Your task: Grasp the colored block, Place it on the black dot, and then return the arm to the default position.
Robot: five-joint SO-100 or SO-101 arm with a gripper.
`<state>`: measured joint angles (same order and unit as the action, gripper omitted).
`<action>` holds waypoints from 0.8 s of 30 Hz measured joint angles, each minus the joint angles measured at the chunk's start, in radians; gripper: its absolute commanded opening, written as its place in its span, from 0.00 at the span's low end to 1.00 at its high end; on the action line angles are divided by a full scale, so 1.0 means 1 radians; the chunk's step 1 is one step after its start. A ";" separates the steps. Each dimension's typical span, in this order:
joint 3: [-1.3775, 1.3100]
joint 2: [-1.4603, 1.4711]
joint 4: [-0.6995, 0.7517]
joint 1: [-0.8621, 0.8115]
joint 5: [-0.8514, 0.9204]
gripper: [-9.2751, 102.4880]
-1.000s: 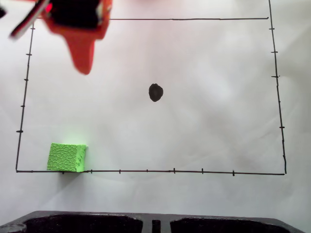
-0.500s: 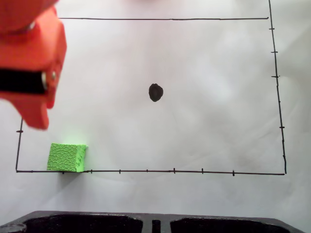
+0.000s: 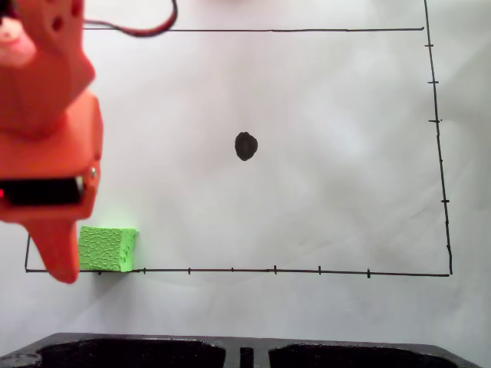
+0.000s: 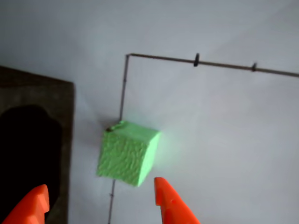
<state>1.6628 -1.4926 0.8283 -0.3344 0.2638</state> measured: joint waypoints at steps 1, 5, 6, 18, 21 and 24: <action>-0.005 0.011 0.000 -0.002 -0.003 0.35; -0.035 0.066 0.000 -0.003 -0.023 0.35; -0.043 0.083 0.000 -0.002 -0.031 0.35; -0.135 0.221 0.000 0.021 -0.104 0.35; -0.163 0.256 0.000 0.037 -0.117 0.35; -0.167 0.272 0.000 0.035 -0.121 0.35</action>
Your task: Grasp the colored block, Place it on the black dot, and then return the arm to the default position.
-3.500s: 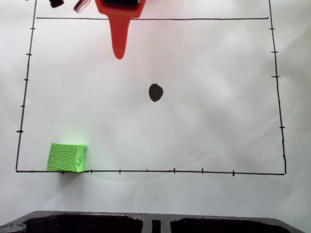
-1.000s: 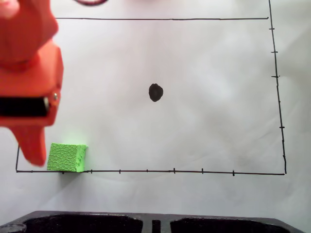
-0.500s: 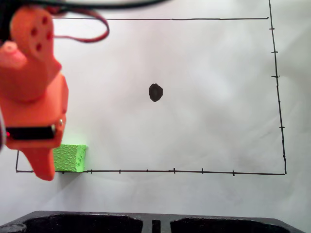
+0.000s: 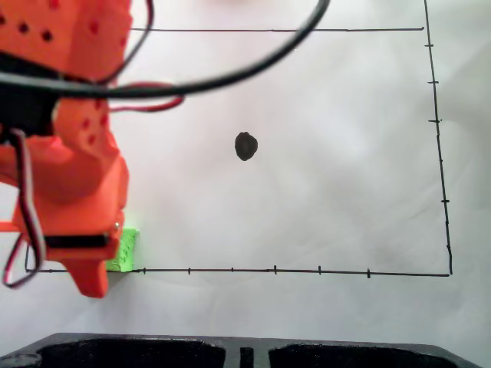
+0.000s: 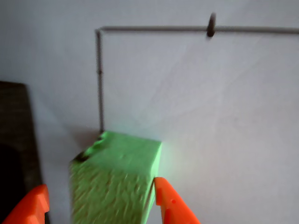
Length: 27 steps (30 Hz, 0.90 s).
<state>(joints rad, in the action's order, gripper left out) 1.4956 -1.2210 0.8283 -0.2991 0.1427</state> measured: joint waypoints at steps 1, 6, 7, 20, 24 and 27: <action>0.000 0.000 -0.005 0.000 -0.002 0.35; -0.005 0.002 -0.009 0.002 -0.002 0.34; -0.008 0.008 -0.009 0.002 -0.002 0.32; -0.014 0.021 -0.014 0.000 -0.002 0.14; -0.014 0.002 0.038 0.000 -0.009 0.14; 0.011 -0.075 0.071 0.000 -0.029 0.14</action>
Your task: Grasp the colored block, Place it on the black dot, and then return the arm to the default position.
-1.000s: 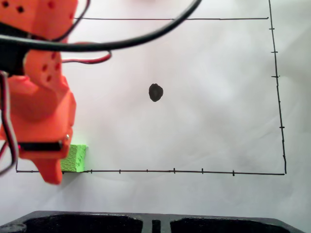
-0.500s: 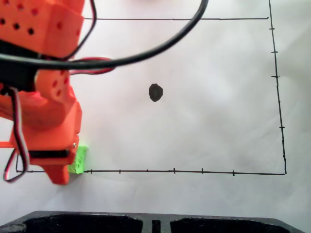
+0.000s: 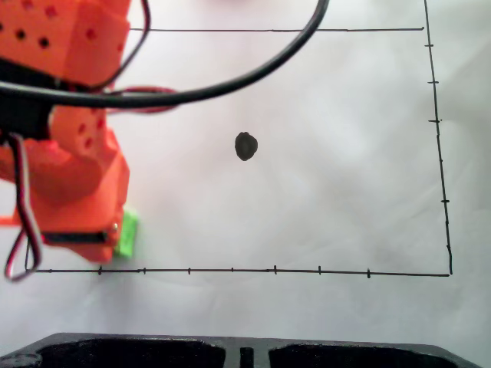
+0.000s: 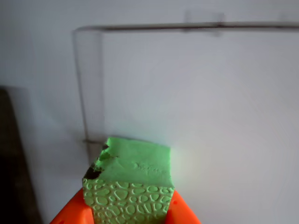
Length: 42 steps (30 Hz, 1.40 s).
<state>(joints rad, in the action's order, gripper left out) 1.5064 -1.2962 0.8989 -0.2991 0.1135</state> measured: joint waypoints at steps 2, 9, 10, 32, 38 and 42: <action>0.038 -0.075 0.020 0.003 -0.011 0.14; 0.207 -0.304 0.080 0.114 -0.037 0.14; 0.229 -0.327 0.081 0.129 -0.043 0.14; 0.687 -0.646 0.003 0.408 -0.282 0.22; 0.764 -0.695 0.002 0.345 -0.272 0.22; 0.773 -0.695 -0.015 0.351 -0.247 0.23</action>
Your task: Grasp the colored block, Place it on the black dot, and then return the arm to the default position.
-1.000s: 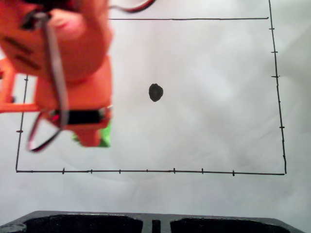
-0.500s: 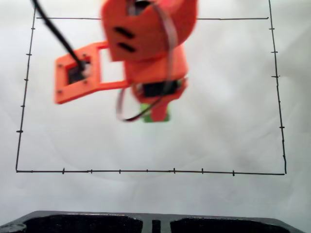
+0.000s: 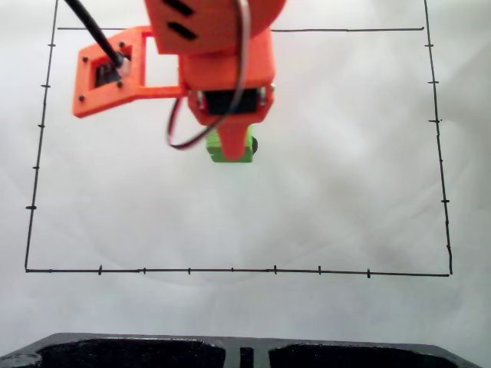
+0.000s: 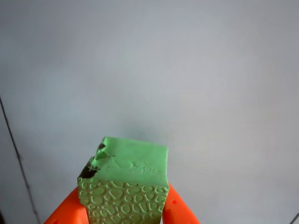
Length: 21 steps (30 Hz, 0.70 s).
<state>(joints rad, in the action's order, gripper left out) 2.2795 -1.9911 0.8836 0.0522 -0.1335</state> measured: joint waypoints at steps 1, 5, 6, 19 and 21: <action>0.008 0.000 -0.005 -0.006 0.000 0.23; 0.020 0.000 -0.017 -0.025 0.008 0.25; 0.028 0.000 -0.017 -0.021 0.017 0.26; 0.040 0.000 -0.009 -0.005 0.038 0.42; 0.040 -0.002 0.005 0.002 0.038 0.42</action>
<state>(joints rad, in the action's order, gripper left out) 2.3194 -1.9926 0.8882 0.0537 -0.0951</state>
